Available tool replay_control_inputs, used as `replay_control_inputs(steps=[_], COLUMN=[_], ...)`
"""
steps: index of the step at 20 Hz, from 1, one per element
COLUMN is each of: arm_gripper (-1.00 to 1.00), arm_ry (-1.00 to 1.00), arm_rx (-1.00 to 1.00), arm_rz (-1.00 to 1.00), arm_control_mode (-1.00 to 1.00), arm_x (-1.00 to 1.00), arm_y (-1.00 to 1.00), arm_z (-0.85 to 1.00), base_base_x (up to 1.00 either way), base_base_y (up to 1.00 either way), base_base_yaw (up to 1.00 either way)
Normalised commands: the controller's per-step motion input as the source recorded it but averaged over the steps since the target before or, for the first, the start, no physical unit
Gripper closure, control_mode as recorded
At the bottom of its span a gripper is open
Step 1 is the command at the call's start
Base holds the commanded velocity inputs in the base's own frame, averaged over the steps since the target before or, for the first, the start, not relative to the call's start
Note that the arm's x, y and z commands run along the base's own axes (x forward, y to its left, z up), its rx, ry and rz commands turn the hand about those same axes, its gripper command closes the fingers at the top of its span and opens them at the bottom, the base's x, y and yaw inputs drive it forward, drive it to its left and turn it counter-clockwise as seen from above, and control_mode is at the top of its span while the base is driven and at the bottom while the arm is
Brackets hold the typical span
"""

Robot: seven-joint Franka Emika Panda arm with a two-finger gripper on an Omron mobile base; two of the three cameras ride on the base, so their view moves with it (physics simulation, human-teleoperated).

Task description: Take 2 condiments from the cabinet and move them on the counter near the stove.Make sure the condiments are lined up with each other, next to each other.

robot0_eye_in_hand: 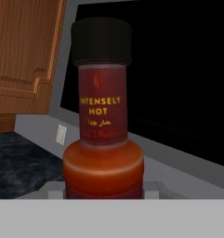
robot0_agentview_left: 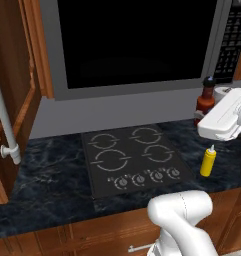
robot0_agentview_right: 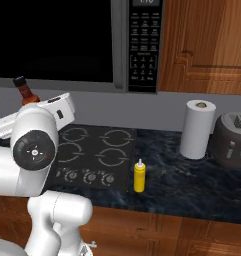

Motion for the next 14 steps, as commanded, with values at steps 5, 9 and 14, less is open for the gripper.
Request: replay_control_inputs(steps=[5, 9, 14], arm_gripper=[1.0, 1.0, 1.0], arm_ry=[0.0, 0.0, 0.0], arm_rx=[0.0, 0.0, 0.02], arm_rz=[0.0, 0.0, 0.0], arm_control_mode=[1.0, 1.0, -1.0], arm_x=[0.0, 0.0, 0.0], arm_y=[0.0, 0.0, -0.26], arm_z=[0.0, 0.0, -0.07], base_base_x=[0.01, 0.0, 0.0], base_base_y=[-0.01, -0.03, -0.2], base_base_yaw=[0.0, 0.0, 0.0])
